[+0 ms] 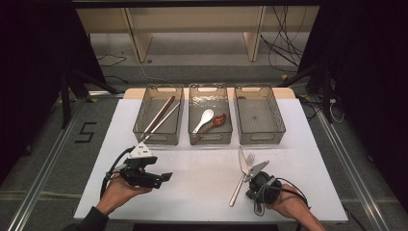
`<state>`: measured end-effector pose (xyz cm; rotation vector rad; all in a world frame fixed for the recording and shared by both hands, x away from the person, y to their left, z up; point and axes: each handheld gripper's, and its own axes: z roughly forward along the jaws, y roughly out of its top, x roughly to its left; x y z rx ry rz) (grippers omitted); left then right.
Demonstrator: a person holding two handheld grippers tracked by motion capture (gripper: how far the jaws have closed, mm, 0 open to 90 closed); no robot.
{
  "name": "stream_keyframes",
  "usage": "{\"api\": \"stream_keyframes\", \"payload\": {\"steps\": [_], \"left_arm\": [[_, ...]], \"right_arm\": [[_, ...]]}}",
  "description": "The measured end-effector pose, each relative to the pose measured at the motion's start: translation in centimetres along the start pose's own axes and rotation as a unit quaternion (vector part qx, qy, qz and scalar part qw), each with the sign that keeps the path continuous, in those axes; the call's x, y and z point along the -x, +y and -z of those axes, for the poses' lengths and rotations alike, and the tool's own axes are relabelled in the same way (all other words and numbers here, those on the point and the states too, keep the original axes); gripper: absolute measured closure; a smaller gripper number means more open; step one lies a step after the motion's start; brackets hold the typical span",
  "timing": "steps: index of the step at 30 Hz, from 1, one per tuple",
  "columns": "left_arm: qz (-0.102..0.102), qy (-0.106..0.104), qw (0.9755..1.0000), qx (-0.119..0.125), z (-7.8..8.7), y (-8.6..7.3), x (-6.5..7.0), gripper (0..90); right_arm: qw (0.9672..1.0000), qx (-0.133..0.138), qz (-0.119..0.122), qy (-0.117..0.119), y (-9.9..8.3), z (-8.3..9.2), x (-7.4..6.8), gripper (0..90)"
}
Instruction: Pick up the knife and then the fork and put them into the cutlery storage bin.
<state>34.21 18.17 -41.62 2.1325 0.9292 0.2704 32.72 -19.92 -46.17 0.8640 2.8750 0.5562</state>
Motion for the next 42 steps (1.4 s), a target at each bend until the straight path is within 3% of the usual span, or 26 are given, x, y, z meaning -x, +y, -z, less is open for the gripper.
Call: {"api": "stream_keyframes", "payload": {"steps": [3,7,16,25,28,32,34,38,42], "left_arm": [[-0.001,-0.001,1.0,0.002,0.1,0.0,0.0,18.5],[0.002,0.001,1.0,0.004,0.2,0.0,0.0,18.6],[0.002,0.003,1.0,0.005,0.2,0.0,-0.1,18.5],[0.011,0.006,0.9999,0.006,0.2,0.0,-0.2,18.5],[0.013,0.008,0.9998,0.009,0.3,0.0,-0.4,18.5],[0.014,0.007,0.9998,0.008,0.3,0.0,-0.4,18.5],[0.013,0.007,0.9999,0.007,0.3,0.0,-0.4,18.5],[0.015,0.007,0.9998,0.009,0.3,0.0,-0.5,18.5],[0.017,0.007,0.9998,0.01,0.3,0.0,-0.5,18.5]], "right_arm": [[1.0,-0.007,0.006,-0.003,-0.2,0.1,0.0,90.0],[0.9999,-0.012,-0.004,-0.004,-0.6,0.4,0.4,90.0],[0.999,-0.035,-0.007,-0.027,-1.3,0.9,1.1,90.0],[0.9966,-0.055,-0.024,-0.057,-2.0,1.5,2.6,90.0],[0.9968,-0.053,-0.031,-0.051,-1.9,1.6,2.8,90.0],[0.9986,-0.004,-0.037,-0.037,-1.3,3.0,2.9,76.5],[0.9983,0.004,-0.037,-0.044,-0.8,3.5,2.9,66.6],[0.9972,-0.007,-0.044,-0.06,0.0,3.2,3.3,54.1],[0.9964,-0.026,-0.058,-0.057,0.5,2.5,4.0,47.0]]}}
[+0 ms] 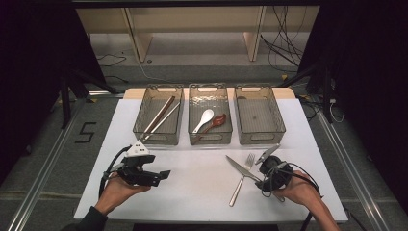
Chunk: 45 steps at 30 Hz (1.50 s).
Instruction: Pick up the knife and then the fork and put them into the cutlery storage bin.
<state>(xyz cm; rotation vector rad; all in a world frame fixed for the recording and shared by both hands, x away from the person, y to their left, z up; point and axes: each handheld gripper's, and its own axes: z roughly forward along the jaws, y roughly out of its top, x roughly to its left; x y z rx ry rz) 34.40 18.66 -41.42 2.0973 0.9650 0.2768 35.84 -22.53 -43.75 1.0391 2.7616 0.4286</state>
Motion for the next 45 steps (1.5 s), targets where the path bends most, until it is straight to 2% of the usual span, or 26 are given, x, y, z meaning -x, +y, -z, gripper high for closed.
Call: {"api": "stream_keyframes", "payload": {"steps": [4,8,15,21,24,26,39,45], "left_arm": [[0.003,-0.001,1.0,0.002,0.1,0.0,-0.1,18.2],[0.007,-0.001,1.0,0.005,0.1,0.0,-0.1,17.7],[0.007,-0.001,0.9999,0.007,0.2,0.0,-0.2,17.6],[0.005,-0.002,1.0,0.003,0.1,0.0,-0.1,17.6],[0.004,-0.002,1.0,0.003,0.0,0.0,-0.1,17.6],[0.005,-0.002,1.0,0.003,0.0,0.0,-0.1,17.6],[0.003,-0.005,1.0,0.002,-0.1,0.0,0.0,17.6],[0.0,-0.004,1.0,0.0,-0.1,0.0,0.1,17.6]], "right_arm": [[0.9997,-0.022,-0.001,0.004,0.3,-0.8,0.3,43.8],[0.9995,-0.031,0.002,0.006,0.5,-1.1,0.4,43.8],[0.9986,-0.051,0.013,0.007,0.8,-1.7,0.3,55.4],[0.9976,-0.063,0.023,0.017,1.0,-2.1,0.3,64.9],[0.9973,-0.065,0.029,0.018,1.1,-2.1,0.2,67.2],[0.9974,-0.066,0.023,0.018,1.2,-2.2,0.2,68.3],[0.9955,-0.088,0.026,0.023,1.7,-2.3,-0.1,78.2],[0.9949,-0.09,0.041,0.017,1.8,-2.3,-0.4,80.1]]}}
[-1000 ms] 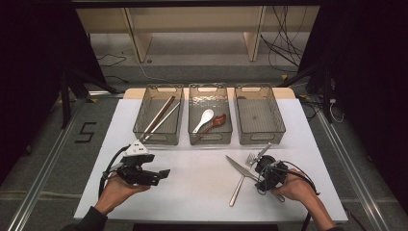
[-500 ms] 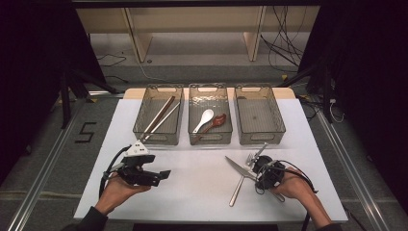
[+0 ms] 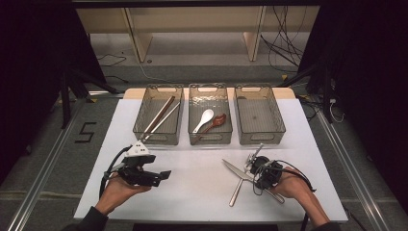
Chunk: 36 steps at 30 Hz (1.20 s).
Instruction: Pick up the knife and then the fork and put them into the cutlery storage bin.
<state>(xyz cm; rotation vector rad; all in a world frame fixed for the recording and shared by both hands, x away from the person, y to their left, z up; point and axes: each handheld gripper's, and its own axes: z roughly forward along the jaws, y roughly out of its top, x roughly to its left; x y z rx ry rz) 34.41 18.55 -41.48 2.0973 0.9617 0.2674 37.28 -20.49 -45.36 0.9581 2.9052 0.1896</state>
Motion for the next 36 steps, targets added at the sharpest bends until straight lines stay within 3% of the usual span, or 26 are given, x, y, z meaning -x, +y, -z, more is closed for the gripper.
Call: {"api": "stream_keyframes", "payload": {"steps": [7,11,18,23,36], "left_arm": [[0.0,-0.001,1.0,0.0,0.0,0.0,0.0,17.6],[0.002,-0.001,1.0,0.003,0.1,0.0,-0.1,17.6],[0.004,-0.003,1.0,0.005,0.1,0.0,-0.1,17.6],[0.009,-0.005,0.9999,0.01,0.2,0.0,-0.2,17.4],[0.018,-0.011,0.9993,0.03,0.5,0.1,-0.2,17.2]], "right_arm": [[0.9998,0.0,0.019,-0.008,0.0,0.1,-0.2,80.6],[0.9999,0.008,0.015,-0.003,-0.1,0.2,-0.1,80.6],[0.9984,0.053,0.005,0.018,-0.2,1.1,-0.1,80.7],[0.9951,0.092,-0.012,0.034,-0.2,2.0,0.2,80.7],[0.9852,0.165,-0.037,0.028,0.2,4.5,1.9,80.7]]}}
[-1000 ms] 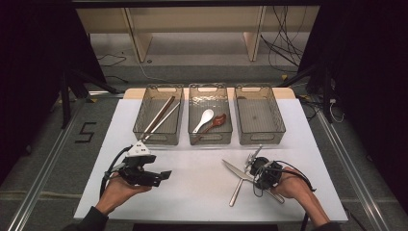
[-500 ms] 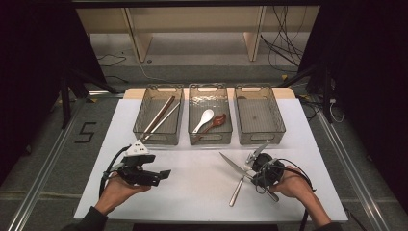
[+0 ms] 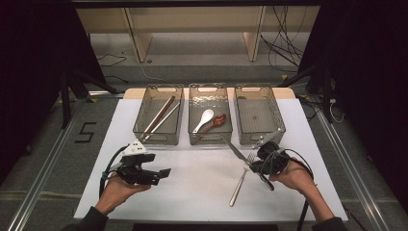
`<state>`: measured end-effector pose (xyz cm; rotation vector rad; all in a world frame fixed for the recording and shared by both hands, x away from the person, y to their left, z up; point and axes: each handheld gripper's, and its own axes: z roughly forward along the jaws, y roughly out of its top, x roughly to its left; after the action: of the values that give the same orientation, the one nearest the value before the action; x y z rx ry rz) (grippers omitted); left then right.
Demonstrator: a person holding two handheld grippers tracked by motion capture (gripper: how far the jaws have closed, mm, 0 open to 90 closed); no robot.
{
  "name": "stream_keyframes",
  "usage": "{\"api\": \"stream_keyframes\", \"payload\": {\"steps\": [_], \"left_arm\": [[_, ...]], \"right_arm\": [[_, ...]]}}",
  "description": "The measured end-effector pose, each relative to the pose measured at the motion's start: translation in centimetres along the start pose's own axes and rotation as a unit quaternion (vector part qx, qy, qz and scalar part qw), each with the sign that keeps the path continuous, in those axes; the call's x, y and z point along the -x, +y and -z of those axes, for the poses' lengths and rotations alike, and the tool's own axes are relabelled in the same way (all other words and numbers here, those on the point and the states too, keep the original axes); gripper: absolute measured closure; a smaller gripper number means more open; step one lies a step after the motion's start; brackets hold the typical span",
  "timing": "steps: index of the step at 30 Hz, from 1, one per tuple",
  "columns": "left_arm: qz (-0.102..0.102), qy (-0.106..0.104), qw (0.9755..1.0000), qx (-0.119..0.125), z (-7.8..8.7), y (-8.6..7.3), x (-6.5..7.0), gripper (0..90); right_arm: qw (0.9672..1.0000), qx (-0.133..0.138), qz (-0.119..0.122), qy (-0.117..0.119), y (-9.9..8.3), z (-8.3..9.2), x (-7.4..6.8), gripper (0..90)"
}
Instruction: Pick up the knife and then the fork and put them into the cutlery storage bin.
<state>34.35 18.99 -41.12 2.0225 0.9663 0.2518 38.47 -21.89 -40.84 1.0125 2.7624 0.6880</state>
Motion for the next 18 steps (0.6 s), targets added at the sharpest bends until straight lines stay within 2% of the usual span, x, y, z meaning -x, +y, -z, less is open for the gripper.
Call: {"api": "stream_keyframes", "payload": {"steps": [8,18], "left_arm": [[0.005,-0.004,0.9999,0.008,0.2,0.0,-0.2,16.9],[0.008,-0.002,0.9999,0.015,0.3,0.1,-0.2,16.6]], "right_arm": [[0.999,0.035,-0.023,-0.015,1.4,1.2,1.9,80.7],[0.9965,0.068,-0.04,-0.028,3.0,2.2,3.3,80.7]]}}
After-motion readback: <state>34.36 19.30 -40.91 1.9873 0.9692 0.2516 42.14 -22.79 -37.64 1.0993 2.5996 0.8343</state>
